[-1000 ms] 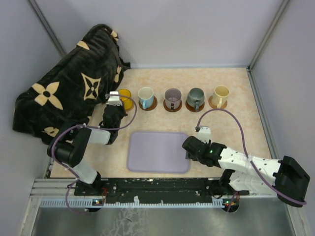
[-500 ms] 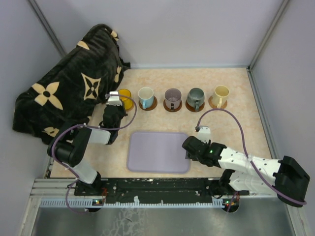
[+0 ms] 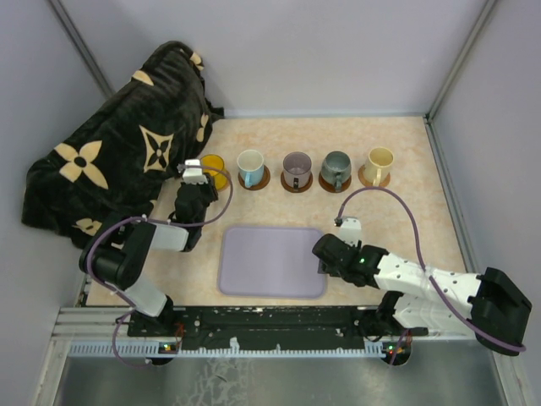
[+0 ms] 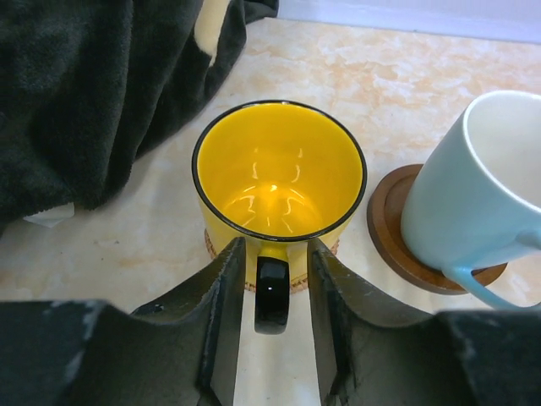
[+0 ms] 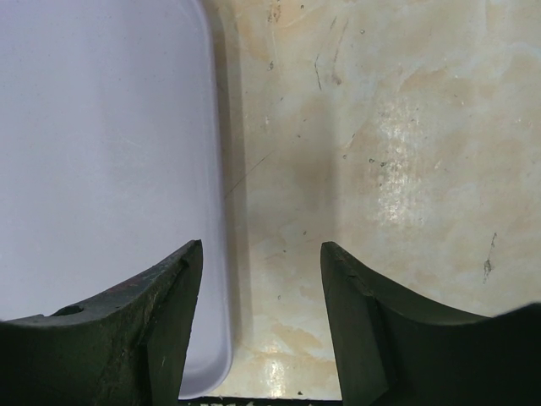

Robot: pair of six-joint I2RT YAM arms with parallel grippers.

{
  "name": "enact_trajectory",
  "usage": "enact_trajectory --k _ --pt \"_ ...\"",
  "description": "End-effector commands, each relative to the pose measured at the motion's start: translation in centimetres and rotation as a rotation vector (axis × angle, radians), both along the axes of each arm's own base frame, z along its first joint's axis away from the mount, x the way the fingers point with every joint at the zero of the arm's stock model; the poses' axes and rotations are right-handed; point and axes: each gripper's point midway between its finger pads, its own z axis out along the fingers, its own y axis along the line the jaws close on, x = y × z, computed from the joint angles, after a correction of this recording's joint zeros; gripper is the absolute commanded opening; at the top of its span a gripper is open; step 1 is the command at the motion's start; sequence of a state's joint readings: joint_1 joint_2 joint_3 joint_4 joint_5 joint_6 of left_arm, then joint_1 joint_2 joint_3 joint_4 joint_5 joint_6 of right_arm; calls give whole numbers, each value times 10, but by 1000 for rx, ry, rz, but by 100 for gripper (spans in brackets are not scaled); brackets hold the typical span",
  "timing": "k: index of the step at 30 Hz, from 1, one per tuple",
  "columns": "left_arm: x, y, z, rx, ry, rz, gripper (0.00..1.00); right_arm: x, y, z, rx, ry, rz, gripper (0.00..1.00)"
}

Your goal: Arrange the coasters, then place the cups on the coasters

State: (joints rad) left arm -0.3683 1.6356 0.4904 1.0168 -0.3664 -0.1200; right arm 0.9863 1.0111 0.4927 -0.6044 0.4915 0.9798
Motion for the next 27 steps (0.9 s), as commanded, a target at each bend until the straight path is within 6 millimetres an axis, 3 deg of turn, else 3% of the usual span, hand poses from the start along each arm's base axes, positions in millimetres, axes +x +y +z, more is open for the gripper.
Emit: enact_trajectory --k 1,22,26,27 --pt "2 0 26 -59 -73 11 43 8 11 10 40 -37 -2 59" --pt "3 -8 21 -98 -40 -10 45 7 10 11 42 -37 -1 59" --pt "2 -7 23 -100 -35 -3 52 7 11 11 43 -39 -2 59" --pt "1 -6 24 -102 -35 2 58 8 11 12 46 -41 -3 59"
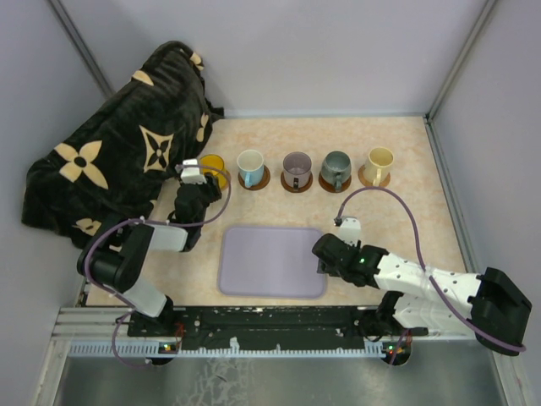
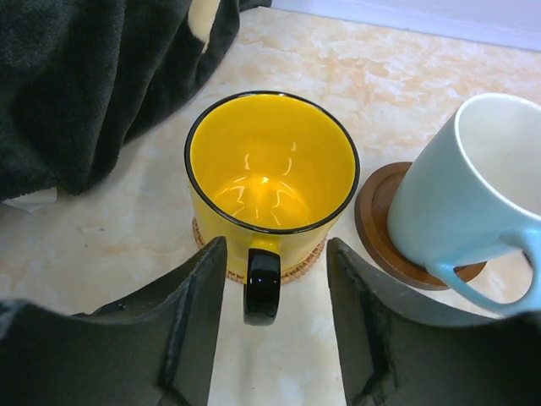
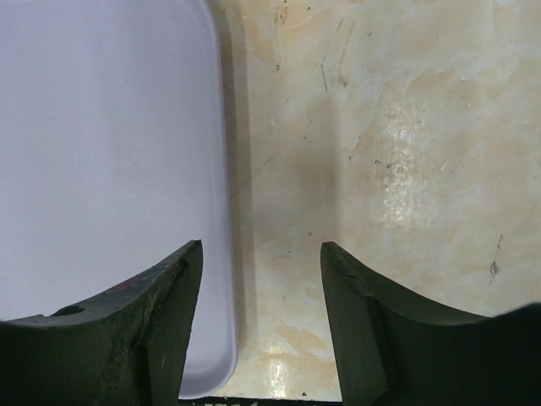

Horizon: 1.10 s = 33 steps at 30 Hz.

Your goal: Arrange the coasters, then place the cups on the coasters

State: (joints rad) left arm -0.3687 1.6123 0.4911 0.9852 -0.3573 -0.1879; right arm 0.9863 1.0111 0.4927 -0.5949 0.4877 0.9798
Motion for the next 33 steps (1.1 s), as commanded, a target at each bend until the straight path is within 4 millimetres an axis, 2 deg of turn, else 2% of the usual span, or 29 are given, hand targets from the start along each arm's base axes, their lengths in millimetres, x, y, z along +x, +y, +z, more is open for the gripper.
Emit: enact_trajectory --k 1,3,4,5,9,13,17,20,27,33 --pt "2 -2 25 -39 -45 4 67 8 9 13 39 -43 -6 59" --pt "0 1 34 -47 -59 16 84 10 10 16 40 -51 -6 59" --pt "-1 2 39 -48 -65 24 97 11 10 18 40 -55 -6 59" --pt "-2 4 45 -52 -73 32 100 11 11 19 41 -58 -6 59" --pt "-11 13 66 -63 -99 63 100 11 11 19 40 -57 -2 59" --pt "-29 17 82 -68 -115 50 100 9 13 17 48 -43 5 59" --pt "-53 26 82 -87 -76 60 100 8 12 23 57 -50 7 58" --pt "-72 33 83 -88 -33 73 100 12 7 38 58 -90 -7 57" --pt "-105 38 86 -119 68 71 100 26 -13 90 62 -239 -74 58" --pt "-128 32 93 -185 86 15 100 34 -55 114 -15 -330 -210 65"
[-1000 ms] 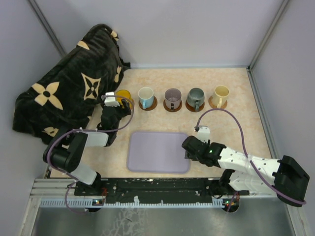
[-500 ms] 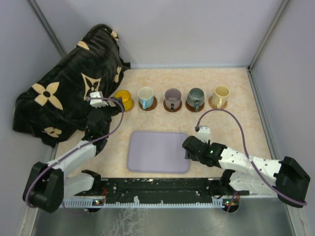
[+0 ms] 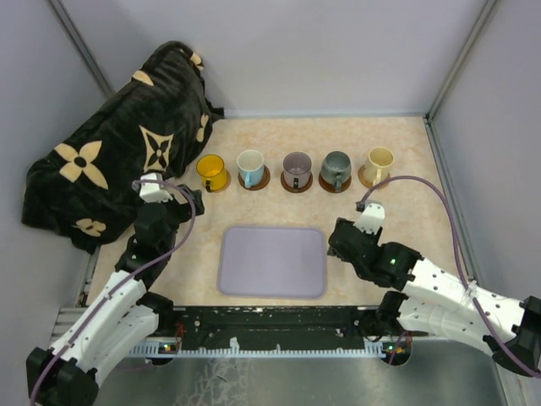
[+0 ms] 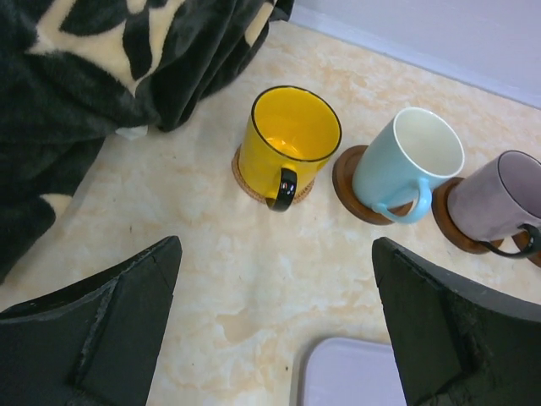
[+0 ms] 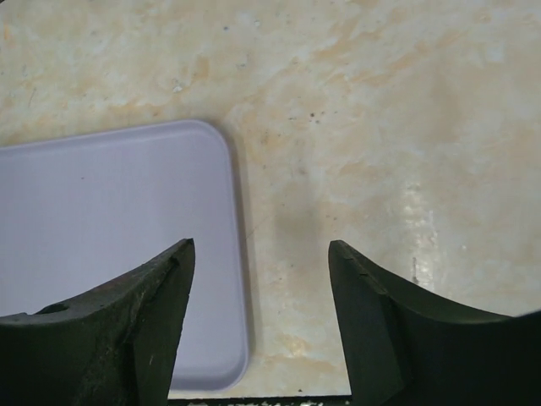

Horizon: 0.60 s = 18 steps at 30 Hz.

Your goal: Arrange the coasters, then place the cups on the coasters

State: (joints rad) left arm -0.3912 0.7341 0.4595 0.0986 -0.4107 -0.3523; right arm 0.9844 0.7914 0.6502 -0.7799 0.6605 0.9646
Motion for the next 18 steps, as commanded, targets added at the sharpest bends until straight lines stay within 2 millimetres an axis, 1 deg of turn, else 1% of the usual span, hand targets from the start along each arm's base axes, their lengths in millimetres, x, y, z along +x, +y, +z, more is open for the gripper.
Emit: enact_trajectory --k 1,5,8,11,14,18 --pt "-20 -6 2 -52 51 -48 100 12 -45 28 -75 -93 -167 66" --pt "-32 -10 5 -69 74 -82 100 17 -70 38 -50 -112 -245 67" --pt "-42 -10 14 -73 73 -100 100 18 -89 50 -42 -155 -312 68" --pt "-51 -5 30 -62 41 -96 100 15 -108 63 -61 -195 -381 70" --pt "-58 6 42 -32 20 -66 100 11 -125 79 -65 -240 -462 72" --pt "-64 13 52 -31 7 -48 100 1 -148 103 -58 -312 -556 76"
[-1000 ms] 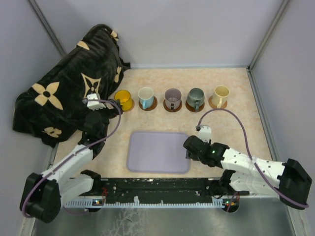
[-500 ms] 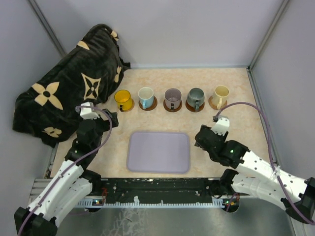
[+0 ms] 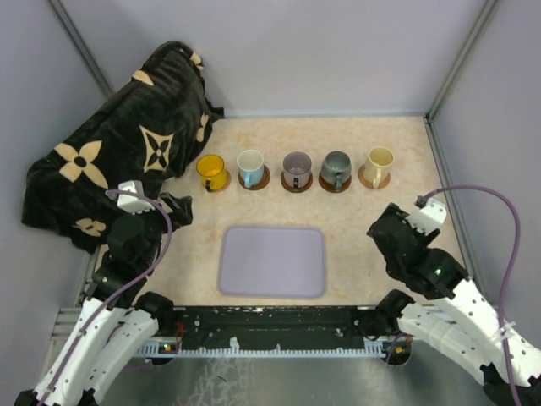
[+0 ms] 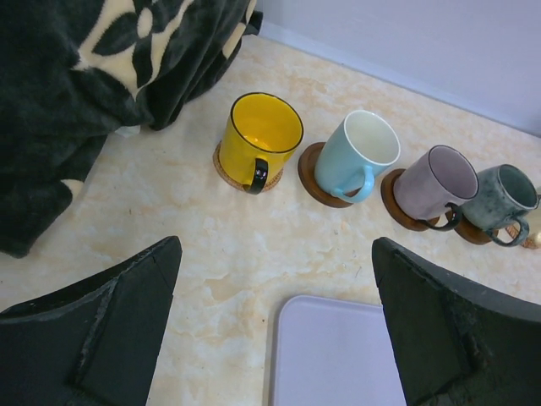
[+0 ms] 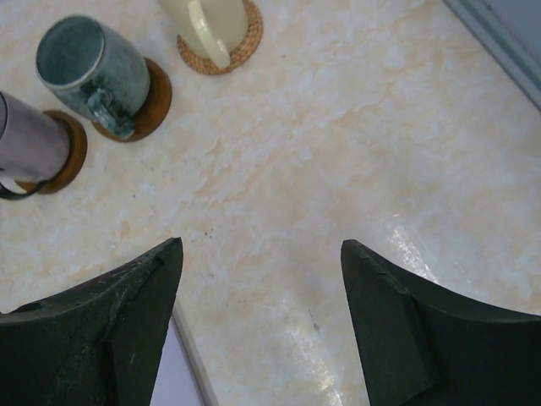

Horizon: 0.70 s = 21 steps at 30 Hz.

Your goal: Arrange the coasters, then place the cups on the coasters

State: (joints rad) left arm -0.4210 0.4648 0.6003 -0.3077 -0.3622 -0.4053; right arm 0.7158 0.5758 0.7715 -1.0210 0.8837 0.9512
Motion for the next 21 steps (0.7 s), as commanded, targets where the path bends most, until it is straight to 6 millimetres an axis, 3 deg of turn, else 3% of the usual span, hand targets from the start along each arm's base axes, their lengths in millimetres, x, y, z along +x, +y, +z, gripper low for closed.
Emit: enact_trajectory --k 1,3,7,11,21 --pt "-10 8 9 29 8 15 100 -9 -39 42 -16 -139 -161 77" --pt "-11 6 11 26 19 4 100 -14 -47 52 -16 -165 -180 80" --pt "-14 7 15 53 50 -9 100 -26 -61 68 -1 -203 -204 98" --pt "-17 12 22 95 36 -6 100 -35 -72 79 26 -251 -222 99" --pt "-28 27 38 82 -63 47 100 -40 -81 86 16 -301 -235 99"
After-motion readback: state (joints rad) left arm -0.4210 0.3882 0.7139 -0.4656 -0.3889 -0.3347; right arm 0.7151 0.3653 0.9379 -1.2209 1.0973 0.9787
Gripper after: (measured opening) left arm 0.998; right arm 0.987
